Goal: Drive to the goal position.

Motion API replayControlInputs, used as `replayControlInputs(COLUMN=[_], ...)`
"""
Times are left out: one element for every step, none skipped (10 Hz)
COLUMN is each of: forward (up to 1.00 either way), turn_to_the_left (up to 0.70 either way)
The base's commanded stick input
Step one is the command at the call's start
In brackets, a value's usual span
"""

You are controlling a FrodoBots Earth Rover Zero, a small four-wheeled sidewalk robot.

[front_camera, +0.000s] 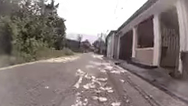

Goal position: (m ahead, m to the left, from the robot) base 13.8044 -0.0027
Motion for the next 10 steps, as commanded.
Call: replayControlInputs(forward=[0.70,0.70,0.70,0.70,0.70,0.70,0.70,0.70,0.70,0.70], turn_to_the_left=[0.00,0.00,0.00,0.00,0.00,0.00,0.00,0.00,0.00,0.00])
